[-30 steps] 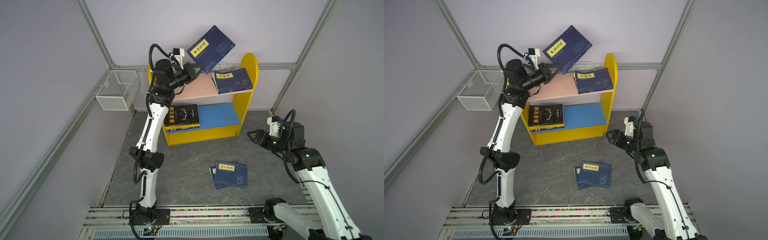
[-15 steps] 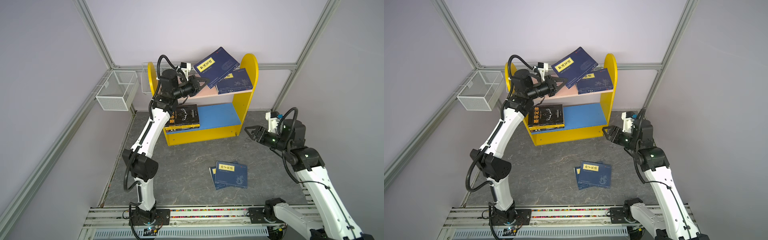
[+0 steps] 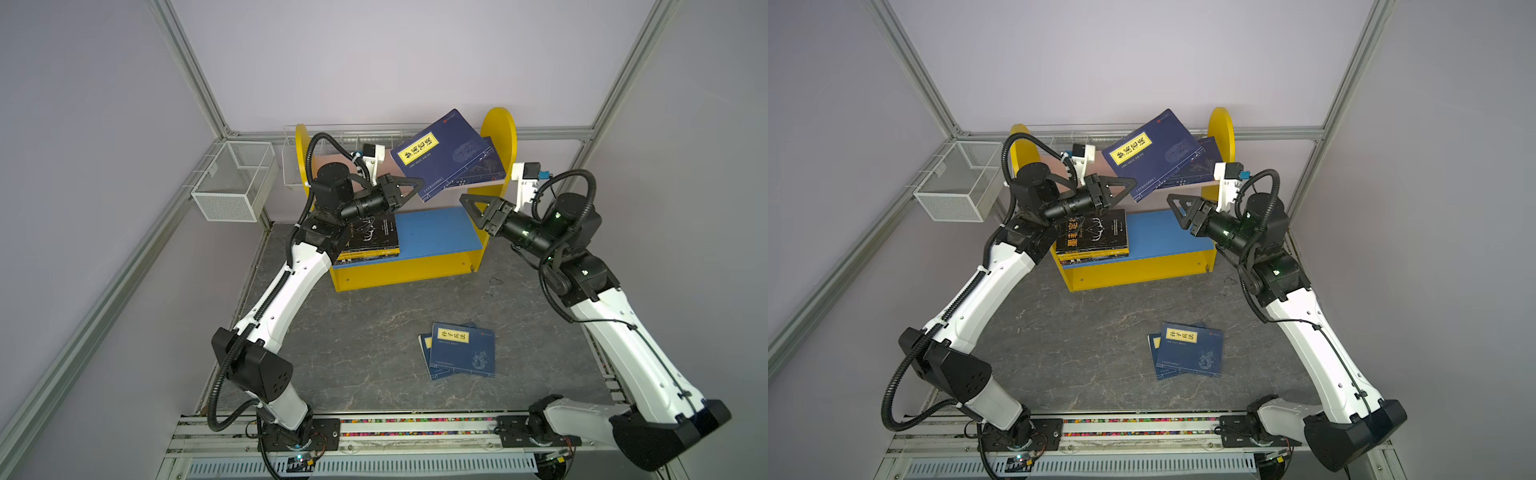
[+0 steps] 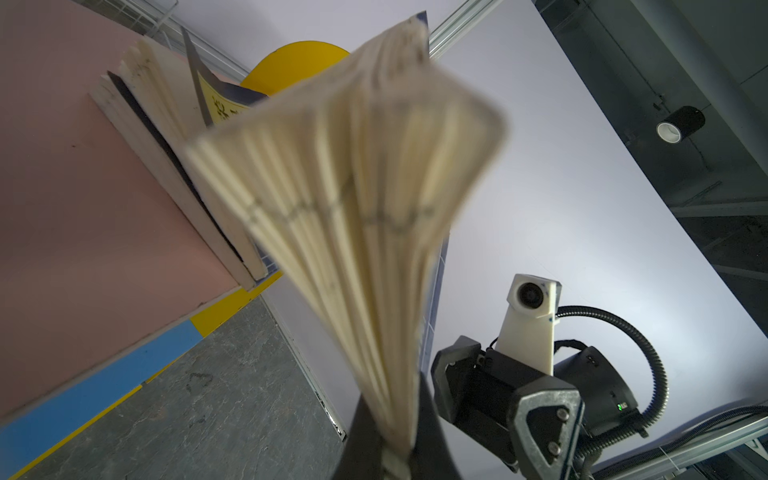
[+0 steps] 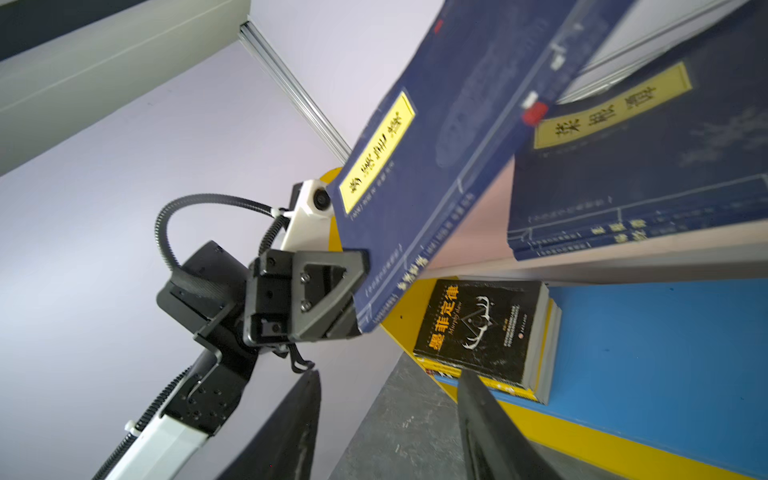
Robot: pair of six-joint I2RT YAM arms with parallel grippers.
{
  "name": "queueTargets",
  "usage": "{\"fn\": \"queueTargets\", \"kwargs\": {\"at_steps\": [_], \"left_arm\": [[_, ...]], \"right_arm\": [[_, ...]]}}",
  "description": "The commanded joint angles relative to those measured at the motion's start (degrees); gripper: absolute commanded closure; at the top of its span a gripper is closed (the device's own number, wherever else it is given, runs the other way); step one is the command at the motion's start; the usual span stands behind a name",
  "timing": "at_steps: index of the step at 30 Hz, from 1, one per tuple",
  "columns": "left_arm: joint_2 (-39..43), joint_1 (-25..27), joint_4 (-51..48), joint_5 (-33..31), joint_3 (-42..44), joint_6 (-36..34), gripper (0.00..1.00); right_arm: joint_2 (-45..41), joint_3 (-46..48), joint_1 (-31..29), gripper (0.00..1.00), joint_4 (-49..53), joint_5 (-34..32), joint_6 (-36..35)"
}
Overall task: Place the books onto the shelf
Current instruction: 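Pass the blue book to the right gripper while the left gripper lowers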
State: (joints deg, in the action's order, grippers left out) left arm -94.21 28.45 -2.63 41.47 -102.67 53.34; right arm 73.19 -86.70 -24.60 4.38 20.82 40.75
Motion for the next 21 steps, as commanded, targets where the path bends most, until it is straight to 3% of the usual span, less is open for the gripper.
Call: {"fn": "queueTargets", "kwargs": {"at_steps": [1, 13, 21], "left_arm": [[2.3, 0.3, 4.6, 0.8, 0.8, -0.4, 1.0], [5.4, 0.4, 3.5, -0.3, 2.5, -2.6, 1.0], [6.7, 0.8, 4.5, -0.3, 5.0, -2.1, 1.0]], "right_arm": [[2.6, -2.9, -1.1, 0.46, -4.7, -0.7, 1.3], [5.8, -4.3, -1.8, 0.53, -3.5, -4.6, 1.8], [8.1, -6.1, -2.1, 0.59, -5.9, -3.9, 2.3]]}}
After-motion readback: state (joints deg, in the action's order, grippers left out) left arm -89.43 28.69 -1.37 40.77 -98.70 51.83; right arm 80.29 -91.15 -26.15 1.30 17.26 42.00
